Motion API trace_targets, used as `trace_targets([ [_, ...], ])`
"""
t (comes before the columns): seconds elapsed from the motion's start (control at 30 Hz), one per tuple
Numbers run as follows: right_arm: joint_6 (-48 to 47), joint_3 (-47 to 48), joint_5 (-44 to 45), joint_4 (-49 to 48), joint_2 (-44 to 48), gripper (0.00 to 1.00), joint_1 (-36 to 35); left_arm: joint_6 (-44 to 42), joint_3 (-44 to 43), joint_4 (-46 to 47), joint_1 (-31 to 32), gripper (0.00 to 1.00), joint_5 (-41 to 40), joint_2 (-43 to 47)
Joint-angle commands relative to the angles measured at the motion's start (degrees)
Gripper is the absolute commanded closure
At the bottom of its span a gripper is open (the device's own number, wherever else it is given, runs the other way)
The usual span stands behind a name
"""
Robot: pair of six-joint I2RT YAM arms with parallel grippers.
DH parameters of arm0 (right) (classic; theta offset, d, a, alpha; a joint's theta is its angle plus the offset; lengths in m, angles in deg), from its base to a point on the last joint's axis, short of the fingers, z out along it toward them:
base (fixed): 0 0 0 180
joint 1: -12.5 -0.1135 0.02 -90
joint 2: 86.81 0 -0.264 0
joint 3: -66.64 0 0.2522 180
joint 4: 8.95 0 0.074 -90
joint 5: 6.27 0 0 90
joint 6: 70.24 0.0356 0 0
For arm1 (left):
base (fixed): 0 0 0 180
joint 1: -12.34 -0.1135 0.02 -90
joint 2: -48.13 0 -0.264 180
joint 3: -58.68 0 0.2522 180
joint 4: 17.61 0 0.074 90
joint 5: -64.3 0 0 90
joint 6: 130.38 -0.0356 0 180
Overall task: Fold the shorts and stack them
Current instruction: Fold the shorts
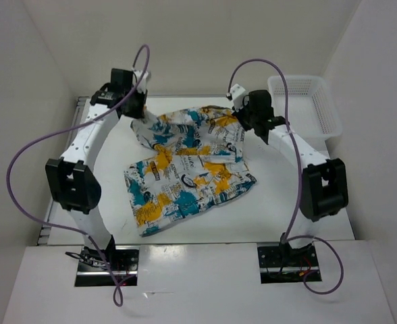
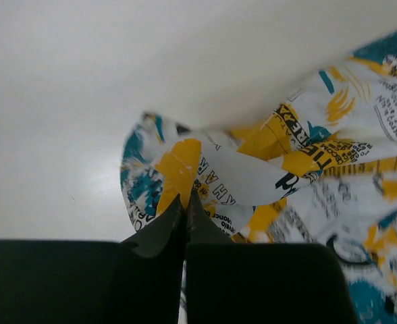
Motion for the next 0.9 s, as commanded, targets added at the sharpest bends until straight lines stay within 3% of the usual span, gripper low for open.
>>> trace_targets([
  [0.0,-6.8,-7.6,-2.9,3.1,5.2,1.00,-1.1,-0.3,13.2,0.8,3.2,1.00,-0.6,7.1],
  [0.3,-21.7,-19.5,-7.1,9.6,21.4,1.00,-5.2,-0.3,27.4,-5.5,4.4,1.00,-4.3,22.3],
  [0.57,-28.4,-30.1,-6.6,12.7,32.4,1.00,-10.1,-0.3,39.3,-16.1,5.8,0.95,-1.5,35.9],
  [0.67,-29.8,-31.1,-7.1,16.1,33.7,1.00,-12.1,-0.3,41.9,-22.0,8.2,0.76,4.0,37.3],
  [0.73,-30.3,-32.7,-7.1,18.0,35.0,1.00,-13.5,-0.3,43.9,-26.5,9.4,0.50,7.4,37.3],
  [0.87,-32.9,-37.0,-6.4,18.5,39.1,1.00,-18.1,-0.3,43.9,-31.7,9.4,0.41,9.0,37.9],
])
